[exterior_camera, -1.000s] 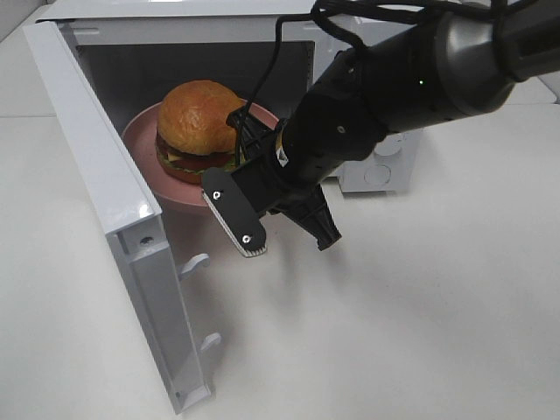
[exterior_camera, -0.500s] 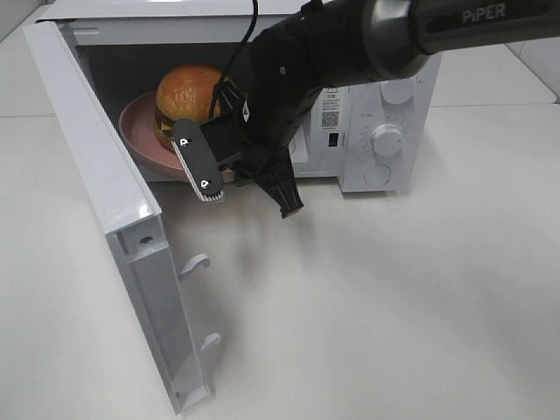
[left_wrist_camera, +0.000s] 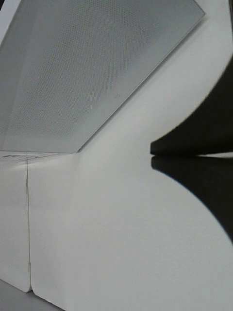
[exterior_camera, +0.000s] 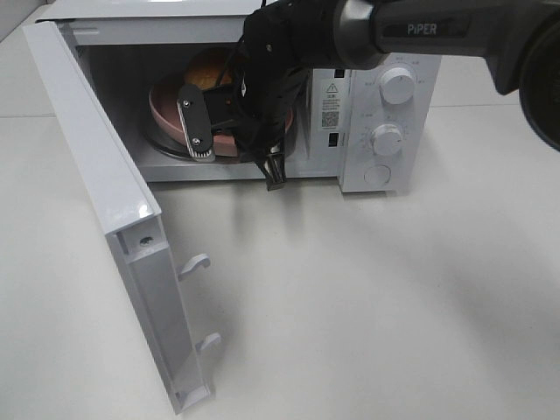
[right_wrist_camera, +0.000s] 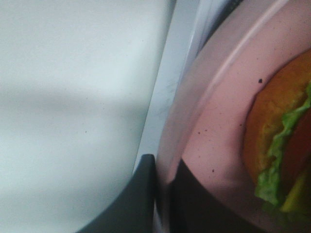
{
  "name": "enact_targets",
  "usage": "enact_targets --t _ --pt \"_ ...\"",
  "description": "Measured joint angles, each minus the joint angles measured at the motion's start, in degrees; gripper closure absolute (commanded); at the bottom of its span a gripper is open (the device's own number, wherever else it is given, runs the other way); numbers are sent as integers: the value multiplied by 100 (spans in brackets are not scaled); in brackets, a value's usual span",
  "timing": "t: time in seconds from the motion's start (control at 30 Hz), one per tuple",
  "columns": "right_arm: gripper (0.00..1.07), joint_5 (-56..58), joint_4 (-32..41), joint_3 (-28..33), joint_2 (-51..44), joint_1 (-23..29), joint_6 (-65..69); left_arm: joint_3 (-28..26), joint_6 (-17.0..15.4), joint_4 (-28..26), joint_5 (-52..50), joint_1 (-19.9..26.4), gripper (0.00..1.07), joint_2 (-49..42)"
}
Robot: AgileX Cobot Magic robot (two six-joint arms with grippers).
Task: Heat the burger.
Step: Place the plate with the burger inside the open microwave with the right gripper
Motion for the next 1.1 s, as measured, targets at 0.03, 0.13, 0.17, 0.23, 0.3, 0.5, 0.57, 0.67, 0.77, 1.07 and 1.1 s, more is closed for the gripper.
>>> enact_targets --t 0.03,0.13,0.17,0.23,0.3,0.5,0.57,0.67,0.77,1.07,1.1 --pt "107 34 29 -63 40 0 115 0 0 0 0 0 106 0" --pt "107 92 34 -149 97 0 281 0 0 0 0 0 106 0" --pt "107 115 46 -172 103 0 344 0 0 0 0 0 106 0" --pt "107 138 103 -195 115 0 441 0 0 0 0 0 106 0" --pt "107 143 212 -201 115 0 481 0 0 0 0 0 106 0" --pt "106 138 550 -235 115 6 659 0 0 0 0 0 106 0" --pt "104 138 550 -235 115 6 751 0 0 0 0 0 106 0" --pt "96 138 590 -241 115 6 1123 0 0 0 0 0 106 0" --pt "84 166 590 -241 115 6 1599 0 0 0 0 0 106 0" --pt "49 470 630 -246 6 6 2716 0 0 0 0 0 106 0" --pt "49 470 630 -246 6 6 2716 0 0 0 0 0 106 0"
